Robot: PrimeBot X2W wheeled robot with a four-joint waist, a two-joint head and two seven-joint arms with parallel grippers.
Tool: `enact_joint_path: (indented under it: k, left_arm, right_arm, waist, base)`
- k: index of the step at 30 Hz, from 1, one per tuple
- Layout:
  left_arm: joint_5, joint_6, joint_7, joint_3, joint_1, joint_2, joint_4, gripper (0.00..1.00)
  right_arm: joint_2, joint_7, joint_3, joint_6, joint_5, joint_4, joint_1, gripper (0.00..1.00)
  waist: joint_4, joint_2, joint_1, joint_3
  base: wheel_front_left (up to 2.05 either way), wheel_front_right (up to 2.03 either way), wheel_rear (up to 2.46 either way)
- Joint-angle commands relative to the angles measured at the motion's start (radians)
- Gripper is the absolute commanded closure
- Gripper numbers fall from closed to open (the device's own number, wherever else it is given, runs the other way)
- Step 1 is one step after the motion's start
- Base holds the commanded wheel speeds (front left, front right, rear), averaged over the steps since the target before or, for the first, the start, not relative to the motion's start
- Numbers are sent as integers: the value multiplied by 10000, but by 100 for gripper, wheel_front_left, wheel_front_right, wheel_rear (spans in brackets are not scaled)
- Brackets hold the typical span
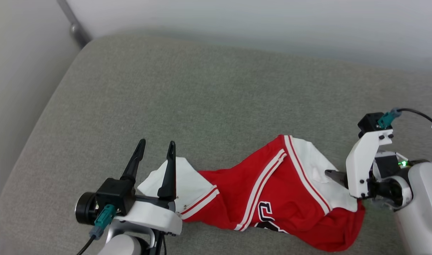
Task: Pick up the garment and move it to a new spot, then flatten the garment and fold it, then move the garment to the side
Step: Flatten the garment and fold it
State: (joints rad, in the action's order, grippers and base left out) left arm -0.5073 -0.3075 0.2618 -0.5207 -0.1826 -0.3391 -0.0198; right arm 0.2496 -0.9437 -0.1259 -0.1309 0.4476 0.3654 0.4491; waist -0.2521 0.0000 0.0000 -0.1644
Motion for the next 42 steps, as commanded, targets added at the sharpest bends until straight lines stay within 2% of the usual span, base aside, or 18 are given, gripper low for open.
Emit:
enact_joint_path:
  k: [1,9,10,12,21,27,30,35,42]
  left_arm:
    - [128,99,41,79,-195,122,42,0]
    - [602,667,34,558,-304,743,390,0]
    - [654,702,35,618,-273,807,428,0]
    - [729,804,35,715,-207,899,497,0]
    - [1017,1151,36,1130,37,1097,721,0]
    - [1088,1235,34,1306,162,1085,769,0]
    - [1112,1286,36,1333,270,1044,752,0]
    - [1080,1294,35,1367,325,954,709,0]
    - [1057,1233,-79,1390,357,790,582,0]
  right_arm:
    - [83,-96,-56,5,-47,238,313,0]
    - [-168,-775,-365,4,68,1744,598,1]
    - [-247,-833,-361,4,183,1860,571,51]
    - [-302,-802,-457,2,295,1899,588,100]
    - [365,-140,-838,4,545,527,1434,100]
    - [765,112,-429,5,496,-233,1655,100]
    - [907,144,393,5,343,-546,1493,100]
    - [852,67,2487,4,-82,-699,606,100]
    - [-123,94,5477,4,-638,-506,-1161,100]
  waist:
    - [-369,0,0,-452]
    - [-681,0,0,-885]
    - [-685,0,0,-892]
    - [-674,0,0,-886]
    - [-306,0,0,-536]
    - [109,0,0,-285]
    - [382,0,0,-186]
    - [764,0,0,-139]
    - [1187,0,0,-241]
  base:
    - [0,0,0]
    - [0,0,0]
    - [0,0,0]
    - [0,0,0]
    - [0,0,0]
    - [0,0,0]
    - [0,0,0]
    - [0,0,0]
    - [0,0,0]
